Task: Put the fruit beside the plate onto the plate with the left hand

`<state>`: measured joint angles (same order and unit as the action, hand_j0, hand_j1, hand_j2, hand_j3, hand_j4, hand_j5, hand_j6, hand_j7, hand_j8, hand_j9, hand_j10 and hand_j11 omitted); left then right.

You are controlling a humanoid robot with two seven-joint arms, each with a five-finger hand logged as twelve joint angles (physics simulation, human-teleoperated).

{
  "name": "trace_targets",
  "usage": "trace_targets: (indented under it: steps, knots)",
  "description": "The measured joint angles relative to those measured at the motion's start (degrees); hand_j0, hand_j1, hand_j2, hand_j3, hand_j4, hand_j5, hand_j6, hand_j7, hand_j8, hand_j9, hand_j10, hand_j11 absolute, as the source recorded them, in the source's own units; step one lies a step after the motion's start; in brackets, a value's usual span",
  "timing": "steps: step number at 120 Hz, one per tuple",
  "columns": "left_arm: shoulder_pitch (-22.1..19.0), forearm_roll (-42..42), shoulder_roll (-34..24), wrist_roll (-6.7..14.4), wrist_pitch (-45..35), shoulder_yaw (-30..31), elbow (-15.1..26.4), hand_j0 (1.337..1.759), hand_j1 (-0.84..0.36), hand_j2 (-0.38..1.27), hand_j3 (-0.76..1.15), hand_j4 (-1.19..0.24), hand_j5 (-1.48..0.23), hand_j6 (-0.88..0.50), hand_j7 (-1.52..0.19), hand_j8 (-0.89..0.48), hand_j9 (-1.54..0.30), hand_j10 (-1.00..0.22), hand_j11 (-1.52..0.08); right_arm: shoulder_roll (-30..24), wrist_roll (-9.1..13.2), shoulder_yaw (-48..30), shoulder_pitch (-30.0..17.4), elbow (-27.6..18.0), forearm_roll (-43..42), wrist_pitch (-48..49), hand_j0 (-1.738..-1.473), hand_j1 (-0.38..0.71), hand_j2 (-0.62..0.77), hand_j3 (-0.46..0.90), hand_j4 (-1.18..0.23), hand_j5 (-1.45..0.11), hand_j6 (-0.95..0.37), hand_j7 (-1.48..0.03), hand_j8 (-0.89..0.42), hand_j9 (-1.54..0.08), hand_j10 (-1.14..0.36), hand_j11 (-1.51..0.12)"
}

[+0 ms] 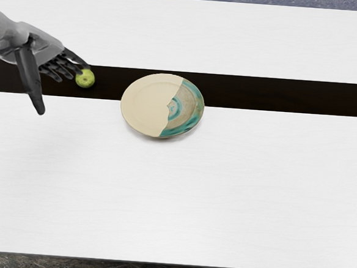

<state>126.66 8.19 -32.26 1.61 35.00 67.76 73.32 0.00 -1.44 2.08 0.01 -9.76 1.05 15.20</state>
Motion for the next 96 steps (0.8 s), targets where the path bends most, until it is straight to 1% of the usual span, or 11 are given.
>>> trace_targets:
  steps: [19, 29, 38, 51, 56, 70, 73, 80, 83, 88, 96]
  knots:
    - [-0.4, -0.1, 0.0, 0.0, 0.0, -0.9, -0.5, 1.658, 0.29, 0.01, 0.0, -0.05, -0.06, -0.05, -0.06, -0.05, -0.06, -0.05, -0.06, 0.0, 0.0, -0.1, 0.0, 0.2, 0.0, 0.0, -1.658, -0.34, 0.0, 0.0, -0.01, -0.01, -0.01, -0.01, -0.01, -0.01, -0.01, -0.01]
    - [-1.8, -0.1, 0.5, -0.1, 0.0, -1.2, -1.8, 1.658, 0.29, 0.01, 0.0, -0.05, -0.06, -0.05, -0.06, -0.05, -0.06, -0.05, -0.06, 0.0, 0.0, -0.1, -0.1, 0.2, 0.0, 0.0, -1.658, -0.34, 0.0, 0.0, -0.01, -0.01, -0.01, -0.01, -0.01, -0.01, -0.01, -0.01]
    - [-4.7, -0.4, 0.9, -0.1, 0.0, -1.3, -5.3, 1.658, 0.29, 0.01, 0.0, -0.05, -0.06, -0.05, -0.06, -0.05, -0.06, -0.05, -0.06, 0.0, 0.0, 0.0, -0.1, 0.2, 0.0, 0.0, -1.658, -0.34, 0.0, 0.0, -0.01, -0.01, -0.01, -0.01, -0.01, -0.01, -0.01, -0.01]
    - [-5.6, -2.5, 1.4, 0.0, 0.0, -1.7, -12.1, 1.658, 0.29, 0.01, 0.0, -0.05, -0.06, -0.05, -0.06, -0.05, -0.06, -0.05, -0.06, 0.0, 0.0, 0.0, -0.1, 0.3, 0.0, 0.0, -1.658, -0.34, 0.0, 0.0, -0.01, -0.01, -0.01, -0.01, -0.01, -0.01, -0.01, -0.01]
    - [-5.5, -3.3, 1.6, 0.1, 0.0, -1.7, -14.0, 1.658, 0.3, 0.01, 0.0, -0.04, -0.05, -0.04, -0.05, -0.04, -0.05, -0.04, -0.05, 0.0, 0.0, 0.0, -0.1, 0.3, 0.0, 0.0, -1.658, -0.34, 0.0, 0.0, -0.01, -0.01, -0.01, -0.01, -0.01, -0.01, -0.01, -0.01]
    - [-6.5, -4.6, 9.4, 0.5, 0.0, -0.9, -16.4, 1.658, 0.32, 0.01, 0.0, -0.03, -0.03, -0.03, -0.03, -0.03, -0.03, -0.03, -0.03, 0.0, 0.0, 0.0, -0.1, 0.3, 0.0, 0.0, -1.658, -0.34, 0.0, 0.0, -0.01, -0.01, -0.01, -0.01, -0.01, -0.01, -0.01, -0.01]
    - [-8.1, -4.8, 10.8, 0.5, 0.0, -0.7, -16.6, 1.658, 0.32, 0.0, 0.0, -0.02, -0.03, -0.02, -0.03, -0.02, -0.03, -0.02, -0.03, 0.0, 0.0, 0.0, -0.1, 0.3, 0.0, 0.0, -1.658, -0.34, 0.0, 0.0, -0.01, -0.01, -0.01, -0.01, -0.01, -0.01, -0.01, -0.01]
    - [-11.8, -4.8, 11.9, 0.6, -3.8, -1.6, -17.1, 1.658, 0.32, 0.0, 0.0, -0.02, -0.03, -0.02, -0.03, -0.02, -0.03, -0.02, -0.03, 0.0, 0.0, 0.0, -0.1, 0.3, 0.0, 0.0, -1.658, -0.34, 0.0, 0.0, -0.01, -0.01, -0.01, -0.01, -0.01, -0.01, -0.01, -0.01]
    - [-14.1, -4.8, 12.1, 0.6, -6.9, -2.3, -17.2, 1.658, 0.33, 0.0, 0.0, -0.02, -0.02, -0.02, -0.02, -0.02, -0.02, -0.02, -0.02, 0.0, 0.0, 0.0, -0.1, 0.3, 0.0, 0.0, -1.658, -0.34, 0.0, 0.0, -0.01, -0.01, -0.01, -0.01, -0.01, -0.01, -0.01, -0.01]
    - [-16.5, -4.8, 13.7, 0.6, -12.7, -3.6, -17.4, 1.658, 0.33, 0.0, 0.0, -0.02, -0.02, -0.02, -0.02, -0.02, -0.02, -0.02, -0.02, 0.0, 0.0, 0.0, -0.1, 0.3, 0.0, 0.0, -1.658, -0.34, 0.0, 0.0, -0.01, -0.01, -0.01, -0.01, -0.01, -0.01, -0.01, -0.01]
    - [-17.1, -4.8, 13.4, 0.6, -19.4, -4.9, -17.6, 1.658, 0.33, 0.0, 0.0, -0.02, -0.02, -0.02, -0.02, -0.02, -0.02, -0.02, -0.02, 0.0, 0.0, 0.0, -0.1, 0.3, 0.0, 0.0, -1.658, -0.34, 0.0, 0.0, -0.01, -0.01, -0.01, -0.01, -0.01, -0.01, -0.01, -0.01]
